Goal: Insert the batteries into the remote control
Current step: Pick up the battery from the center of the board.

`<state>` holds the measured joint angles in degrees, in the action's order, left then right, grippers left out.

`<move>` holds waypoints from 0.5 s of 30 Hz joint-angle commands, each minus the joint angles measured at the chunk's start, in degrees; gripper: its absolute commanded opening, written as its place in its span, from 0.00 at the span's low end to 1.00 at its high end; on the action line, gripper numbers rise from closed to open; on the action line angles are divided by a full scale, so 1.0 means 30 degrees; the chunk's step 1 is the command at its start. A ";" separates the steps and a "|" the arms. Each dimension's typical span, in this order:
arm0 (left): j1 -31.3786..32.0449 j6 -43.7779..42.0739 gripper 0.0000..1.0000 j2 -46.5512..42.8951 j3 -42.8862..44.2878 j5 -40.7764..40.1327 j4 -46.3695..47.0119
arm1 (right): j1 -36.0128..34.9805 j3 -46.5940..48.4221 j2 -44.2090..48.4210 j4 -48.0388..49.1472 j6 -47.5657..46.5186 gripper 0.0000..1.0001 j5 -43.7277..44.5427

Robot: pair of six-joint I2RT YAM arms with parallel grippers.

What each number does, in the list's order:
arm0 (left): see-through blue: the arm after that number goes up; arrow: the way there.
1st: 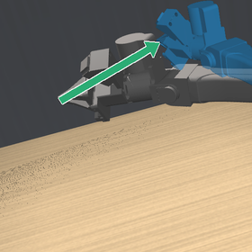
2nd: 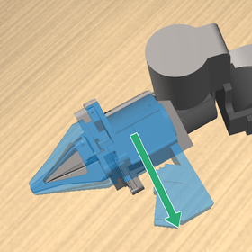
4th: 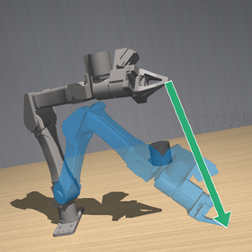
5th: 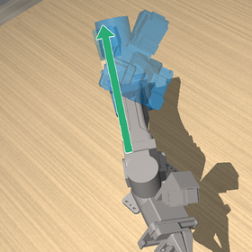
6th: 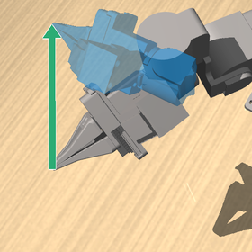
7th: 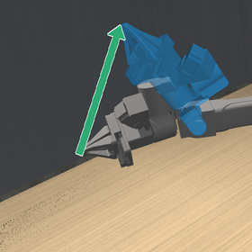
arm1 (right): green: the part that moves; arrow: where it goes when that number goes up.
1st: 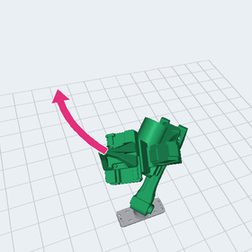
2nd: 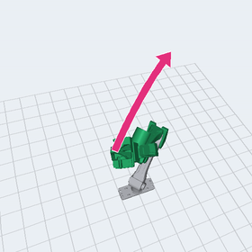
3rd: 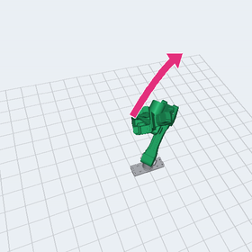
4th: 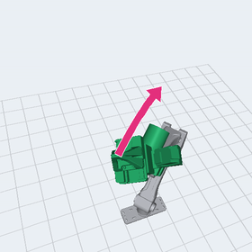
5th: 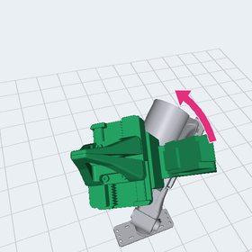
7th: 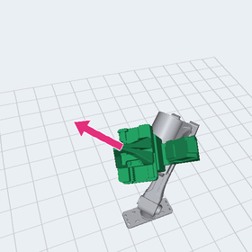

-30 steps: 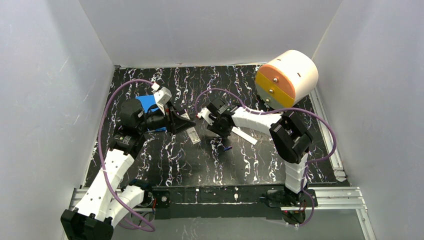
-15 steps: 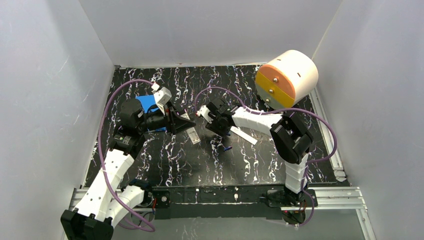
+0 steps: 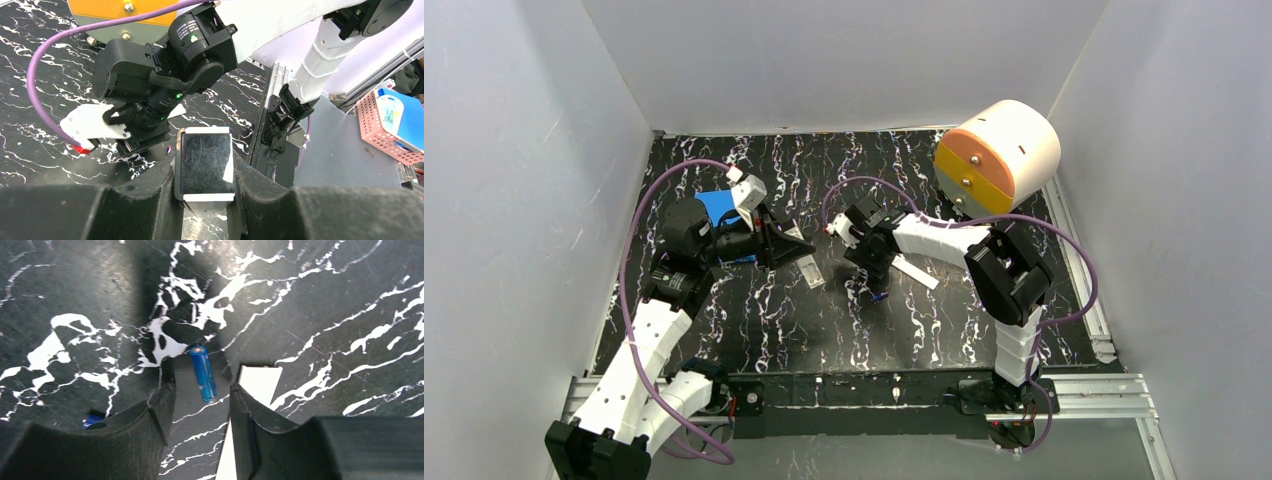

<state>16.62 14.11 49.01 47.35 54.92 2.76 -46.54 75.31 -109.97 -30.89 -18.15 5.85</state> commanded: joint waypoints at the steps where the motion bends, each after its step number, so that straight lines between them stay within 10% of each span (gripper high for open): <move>1: -0.0063 -0.0041 0.06 -0.0384 -0.0081 0.0512 0.0287 | 0.0244 -0.0109 0.0095 0.0088 -0.0021 0.52 -0.0035; 15: -0.0078 -0.0037 0.06 -0.0401 -0.0083 0.0540 0.0254 | 0.0222 -0.0150 -0.0621 -0.0002 -0.0233 0.34 -0.1705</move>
<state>16.62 14.11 48.97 47.31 54.94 2.76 -45.76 75.20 -110.10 -30.89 -18.37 2.96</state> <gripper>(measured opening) 0.265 0.372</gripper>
